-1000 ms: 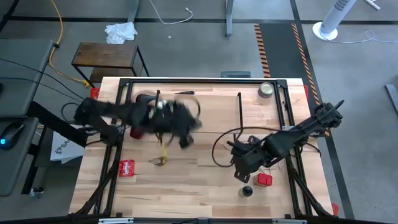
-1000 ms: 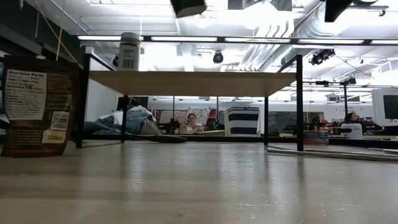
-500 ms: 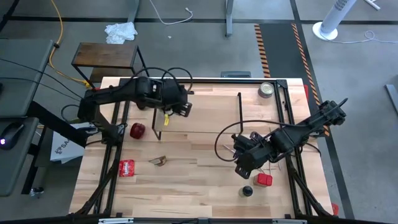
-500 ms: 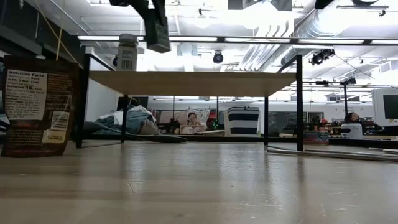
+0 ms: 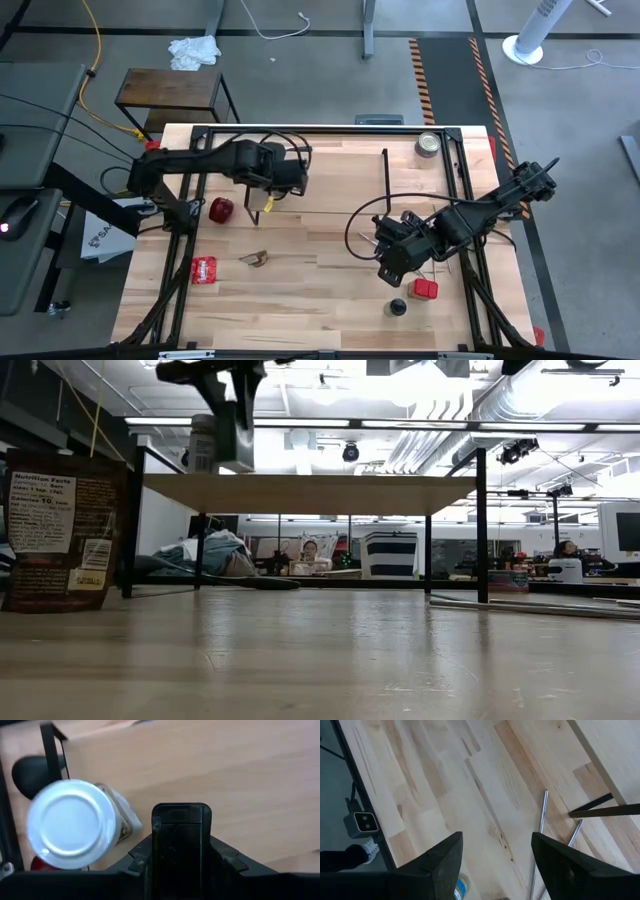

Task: Shelf spices
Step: Put the black seasoning can on the shelf, then put the red seasoning can on the shelf

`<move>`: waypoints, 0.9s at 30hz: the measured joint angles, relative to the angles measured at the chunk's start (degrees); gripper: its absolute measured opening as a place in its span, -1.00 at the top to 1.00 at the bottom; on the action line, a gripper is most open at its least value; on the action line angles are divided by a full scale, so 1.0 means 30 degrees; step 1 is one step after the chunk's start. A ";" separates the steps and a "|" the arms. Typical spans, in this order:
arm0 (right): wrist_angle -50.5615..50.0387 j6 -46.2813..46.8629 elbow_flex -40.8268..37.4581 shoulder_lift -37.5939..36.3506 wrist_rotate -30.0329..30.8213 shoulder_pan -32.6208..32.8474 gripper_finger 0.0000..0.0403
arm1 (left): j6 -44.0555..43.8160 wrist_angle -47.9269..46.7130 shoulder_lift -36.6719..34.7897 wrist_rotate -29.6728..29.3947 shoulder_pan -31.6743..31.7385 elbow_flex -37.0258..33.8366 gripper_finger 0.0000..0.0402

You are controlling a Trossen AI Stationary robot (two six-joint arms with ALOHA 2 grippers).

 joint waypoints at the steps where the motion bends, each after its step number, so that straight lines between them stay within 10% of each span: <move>1: -0.0007 0.0000 0.0000 0.0000 -0.0001 0.0000 -0.16 | -0.0217 0.0090 0.0000 0.0118 0.0000 -0.0234 0.42; 11: 0.0000 0.0000 0.0000 0.0000 0.0306 -0.0007 -0.16 | 0.0172 0.1319 -0.0029 -0.0648 0.0015 -0.0567 -0.04; 27: 0.0038 -0.0291 0.0000 0.0007 0.0299 -0.0005 -0.16 | 0.2367 0.0568 -0.0644 -0.3417 0.0123 0.1918 -0.02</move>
